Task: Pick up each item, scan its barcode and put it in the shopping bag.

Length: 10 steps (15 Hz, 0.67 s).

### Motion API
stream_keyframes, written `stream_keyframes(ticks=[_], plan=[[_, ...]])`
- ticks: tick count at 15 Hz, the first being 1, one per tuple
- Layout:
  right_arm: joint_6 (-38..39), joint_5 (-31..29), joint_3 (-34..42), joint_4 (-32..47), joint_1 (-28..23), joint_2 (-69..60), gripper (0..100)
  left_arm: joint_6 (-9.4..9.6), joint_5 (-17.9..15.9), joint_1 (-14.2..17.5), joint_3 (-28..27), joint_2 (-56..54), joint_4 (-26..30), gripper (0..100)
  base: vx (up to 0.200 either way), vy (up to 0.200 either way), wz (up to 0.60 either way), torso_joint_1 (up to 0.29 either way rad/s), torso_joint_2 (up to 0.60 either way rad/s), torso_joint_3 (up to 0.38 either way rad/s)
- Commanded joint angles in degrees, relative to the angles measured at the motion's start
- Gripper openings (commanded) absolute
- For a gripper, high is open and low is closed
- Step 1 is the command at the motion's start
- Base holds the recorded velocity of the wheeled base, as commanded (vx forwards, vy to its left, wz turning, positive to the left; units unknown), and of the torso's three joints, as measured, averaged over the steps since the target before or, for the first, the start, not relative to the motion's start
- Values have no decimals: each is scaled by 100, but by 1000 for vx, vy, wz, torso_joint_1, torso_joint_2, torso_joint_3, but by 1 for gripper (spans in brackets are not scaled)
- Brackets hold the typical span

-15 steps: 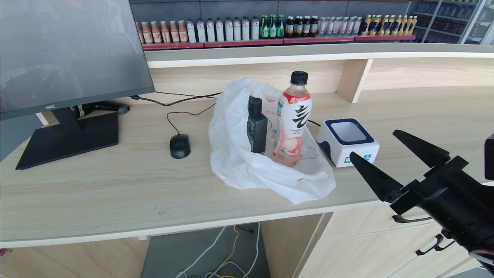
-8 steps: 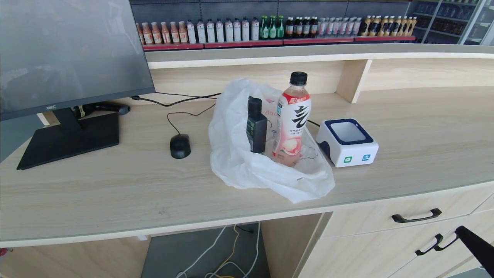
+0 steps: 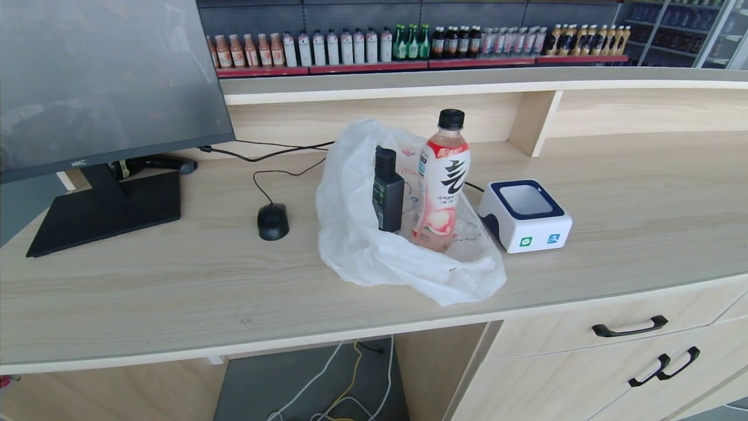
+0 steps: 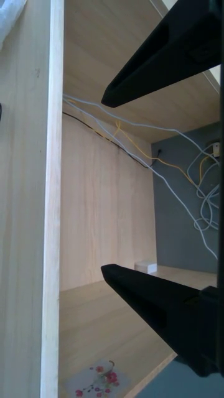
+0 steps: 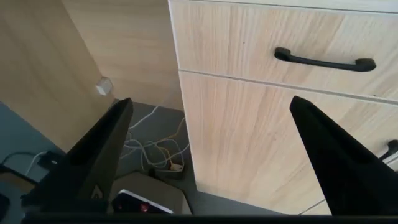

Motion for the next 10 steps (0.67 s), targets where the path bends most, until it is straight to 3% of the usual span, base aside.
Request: stream_keyframes(ticks=[1,3,5,10], plan=[[1,19,7,-6,-521,370,100,0,0,-4,0,-2,-2,100,0,0,0,0,0,0],[9,27,16,-6,-1840,695,100,-9,0,-4,0,-2,-2,100,0,0,0,0,0,0],[18,36,16,-6,-2350,308,100,-9,0,-4,0,-2,-2,100,0,0,0,0,0,0],[282,27,16,-6,-2534,-527,100,-18,0,-4,0,-2,-2,100,0,0,0,0,0,0]])
